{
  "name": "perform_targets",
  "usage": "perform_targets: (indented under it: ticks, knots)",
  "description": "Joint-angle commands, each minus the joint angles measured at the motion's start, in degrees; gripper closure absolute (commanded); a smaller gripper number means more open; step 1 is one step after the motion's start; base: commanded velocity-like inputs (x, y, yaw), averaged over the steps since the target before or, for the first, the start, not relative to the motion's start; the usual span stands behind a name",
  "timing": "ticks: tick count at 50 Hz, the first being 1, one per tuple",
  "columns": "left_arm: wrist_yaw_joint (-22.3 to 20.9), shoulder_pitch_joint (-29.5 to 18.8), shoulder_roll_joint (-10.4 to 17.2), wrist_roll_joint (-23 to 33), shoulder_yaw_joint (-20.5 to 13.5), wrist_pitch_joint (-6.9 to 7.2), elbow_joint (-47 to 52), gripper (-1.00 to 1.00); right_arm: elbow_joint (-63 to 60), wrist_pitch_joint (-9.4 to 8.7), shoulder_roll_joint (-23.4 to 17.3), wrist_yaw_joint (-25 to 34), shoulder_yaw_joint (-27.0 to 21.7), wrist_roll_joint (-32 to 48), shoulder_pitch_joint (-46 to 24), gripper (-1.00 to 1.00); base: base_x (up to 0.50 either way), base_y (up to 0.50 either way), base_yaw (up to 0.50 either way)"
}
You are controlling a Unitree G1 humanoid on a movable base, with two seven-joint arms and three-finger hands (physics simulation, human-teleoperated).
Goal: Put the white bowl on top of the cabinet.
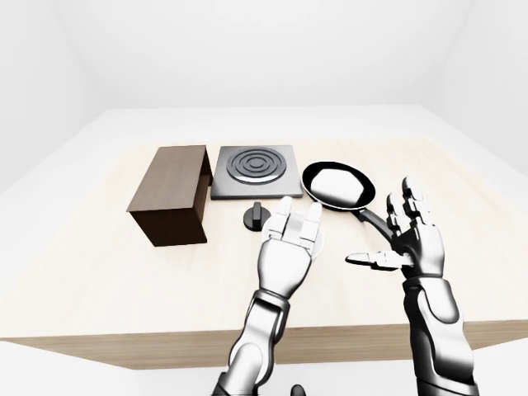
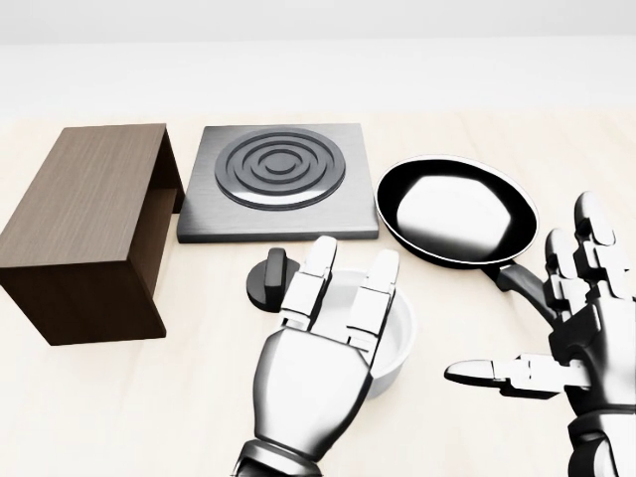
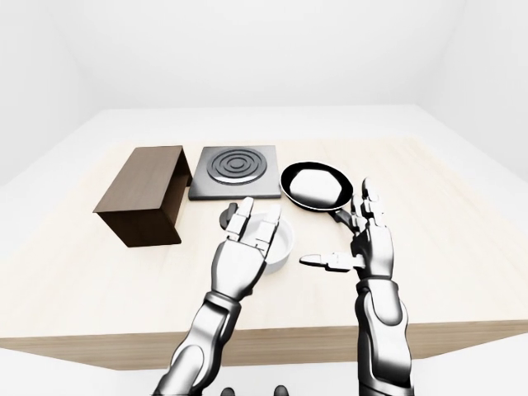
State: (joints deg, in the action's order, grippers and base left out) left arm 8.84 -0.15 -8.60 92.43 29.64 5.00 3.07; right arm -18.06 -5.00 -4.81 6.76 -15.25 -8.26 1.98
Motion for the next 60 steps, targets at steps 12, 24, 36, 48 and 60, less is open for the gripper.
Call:
perform_targets:
  ticks: [12, 24, 36, 48, 60]
  knots:
    - [-1.8, -3.6, -0.5, 1.1, -4.8, 0.0, -8.5, -1.0, -0.4, 0.0, 0.2, 0.3, 0.2, 0.3, 0.3, -1.0, 0.0, 0.0, 0.0]
    - [-3.1, -4.6, -0.3, 2.2, -5.5, 0.0, -13.2, -1.0, -0.1, 0.0, 0.1, 0.2, -0.1, -0.2, 0.1, -1.0, 0.0, 0.0, 0.0]
    - [-3.9, -5.8, -0.1, 3.0, -7.1, 0.0, -16.9, -1.0, -0.2, 0.0, 0.0, 0.1, 0.1, 0.0, 0.1, -1.0, 0.0, 0.0, 0.0]
    - [-5.0, -6.5, -0.1, 4.2, -7.2, 0.0, -21.3, -1.0, 0.1, 0.0, 0.1, 0.5, 0.5, 0.2, 0.0, -1.0, 0.0, 0.0, 0.0]
    - [-3.9, -7.3, -0.3, 3.2, -7.8, 0.0, -23.9, -1.0, 0.2, 0.0, 0.1, 0.5, 0.6, 0.3, 0.0, -1.0, 0.0, 0.0, 0.0]
